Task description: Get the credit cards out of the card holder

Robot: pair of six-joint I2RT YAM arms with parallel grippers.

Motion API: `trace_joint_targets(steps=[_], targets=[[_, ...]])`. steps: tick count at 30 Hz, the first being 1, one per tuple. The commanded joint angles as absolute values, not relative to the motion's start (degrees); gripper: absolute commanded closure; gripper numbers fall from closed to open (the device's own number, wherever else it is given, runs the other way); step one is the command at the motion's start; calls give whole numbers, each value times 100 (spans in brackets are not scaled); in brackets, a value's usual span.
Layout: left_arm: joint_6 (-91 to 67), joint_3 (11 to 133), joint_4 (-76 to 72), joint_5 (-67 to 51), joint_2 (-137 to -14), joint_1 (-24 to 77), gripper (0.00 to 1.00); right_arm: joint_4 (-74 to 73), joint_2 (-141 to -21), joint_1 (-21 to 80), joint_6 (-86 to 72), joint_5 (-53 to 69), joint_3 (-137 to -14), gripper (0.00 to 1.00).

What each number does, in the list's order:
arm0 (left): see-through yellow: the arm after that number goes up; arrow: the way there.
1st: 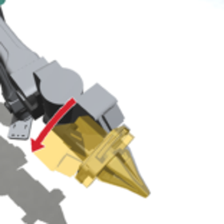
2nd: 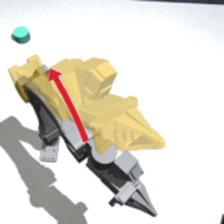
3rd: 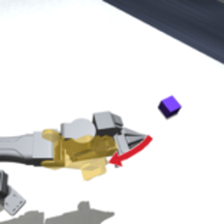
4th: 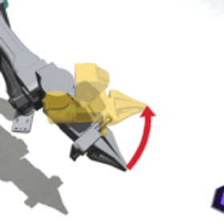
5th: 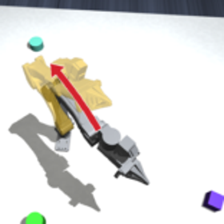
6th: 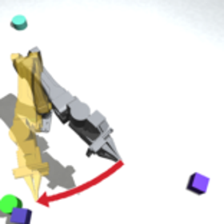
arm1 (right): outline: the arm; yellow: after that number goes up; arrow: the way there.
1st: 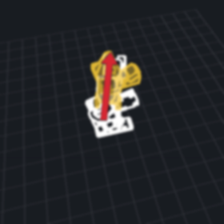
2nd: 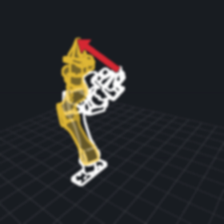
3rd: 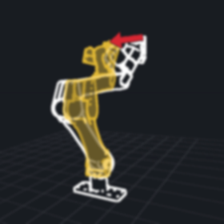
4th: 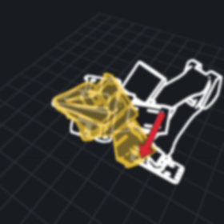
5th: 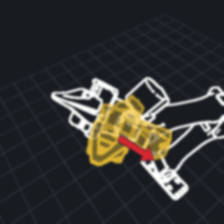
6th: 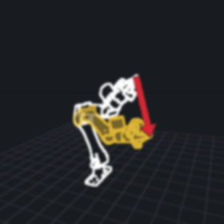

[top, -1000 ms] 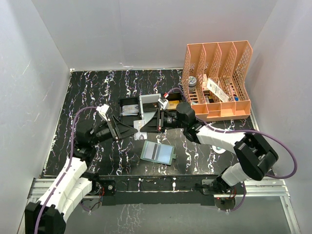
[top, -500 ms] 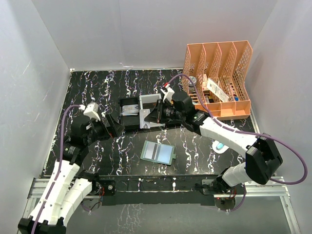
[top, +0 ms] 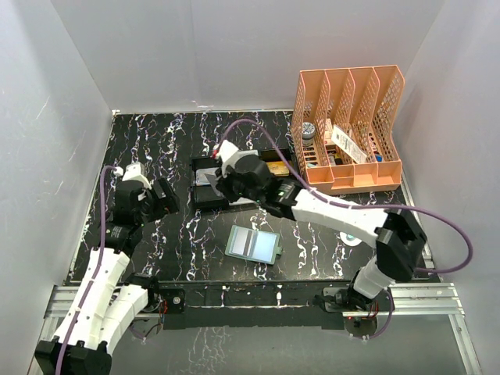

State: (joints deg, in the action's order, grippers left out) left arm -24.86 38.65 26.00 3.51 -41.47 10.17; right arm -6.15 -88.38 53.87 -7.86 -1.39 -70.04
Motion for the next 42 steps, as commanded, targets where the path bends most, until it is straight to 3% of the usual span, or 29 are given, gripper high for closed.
trace_joint_targets(steps=[1,7,26,42], targets=[[-2401,4119,2665,579,-4253,640,1,-177,-9412,5506,892,-1049,-7574,100],[-2386,4079,2549,131,-4422,53,1,-162,-10386,5510,1625,-1051,-8333,100],[-2364,3922,2338,-17,-4026,49,1,518,-12325,5395,3513,-1819,-9577,100],[-2364,3919,2356,-68,-3972,51,1,836,-12972,5208,4385,-1767,-9738,100]])
